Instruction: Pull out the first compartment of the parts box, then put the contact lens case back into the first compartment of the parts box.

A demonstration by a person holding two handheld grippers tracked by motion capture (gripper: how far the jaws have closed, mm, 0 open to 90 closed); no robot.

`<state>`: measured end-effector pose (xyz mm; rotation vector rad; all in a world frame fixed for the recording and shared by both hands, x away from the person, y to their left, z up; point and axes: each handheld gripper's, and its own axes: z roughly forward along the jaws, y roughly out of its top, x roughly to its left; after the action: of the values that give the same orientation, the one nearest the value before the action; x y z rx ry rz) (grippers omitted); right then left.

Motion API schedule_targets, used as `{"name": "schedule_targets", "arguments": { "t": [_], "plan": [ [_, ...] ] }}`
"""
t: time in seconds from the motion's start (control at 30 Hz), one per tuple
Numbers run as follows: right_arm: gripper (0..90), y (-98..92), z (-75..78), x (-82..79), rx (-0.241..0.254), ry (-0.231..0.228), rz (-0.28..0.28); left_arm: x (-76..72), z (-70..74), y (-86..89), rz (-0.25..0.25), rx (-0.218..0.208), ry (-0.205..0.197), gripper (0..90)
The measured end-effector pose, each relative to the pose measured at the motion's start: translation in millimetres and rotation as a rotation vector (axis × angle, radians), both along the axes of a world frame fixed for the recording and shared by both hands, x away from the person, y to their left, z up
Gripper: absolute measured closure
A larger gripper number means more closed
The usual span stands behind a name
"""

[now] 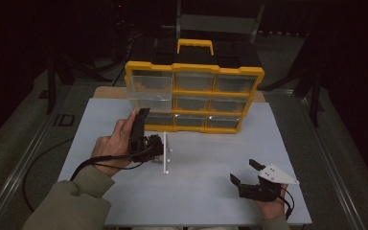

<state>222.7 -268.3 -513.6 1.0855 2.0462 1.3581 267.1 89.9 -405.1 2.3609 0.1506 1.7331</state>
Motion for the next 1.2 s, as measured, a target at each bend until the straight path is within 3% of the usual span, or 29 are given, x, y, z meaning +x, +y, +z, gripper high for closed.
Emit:
{"name": "schedule_targets", "arguments": {
  "t": [0.53, 0.73, 0.87, 1.03, 1.2],
  "plan": [
    [9.6, 0.6, -0.6, 0.5, -0.003, 0.001, -0.001, 3.3, -7.7, 29.9, 0.016, -0.269, 0.184, 0.4],
    [9.7, 0.4, -0.4, 0.6, -0.002, -0.003, -0.003, 5.6, -9.4, 36.8, 0.018, -0.321, 0.235, 0.4],
    [9.6, -0.7, -0.4, -0.4, -0.001, -0.001, -0.003, 7.2, -9.6, 39.8, 0.012, -0.356, 0.295, 0.4],
    [9.6, -1.6, -0.3, -0.4, 0.005, 0.002, -0.005, 9.5, -12.4, 40.7, 0.009, -0.37, 0.354, 0.4],
    [9.6, -1.4, -0.4, -0.5, 0.003, 0.003, -0.006, 12.3, -14.5, 43.8, 0.006, -0.424, 0.416, 0.5]
  ]
}}
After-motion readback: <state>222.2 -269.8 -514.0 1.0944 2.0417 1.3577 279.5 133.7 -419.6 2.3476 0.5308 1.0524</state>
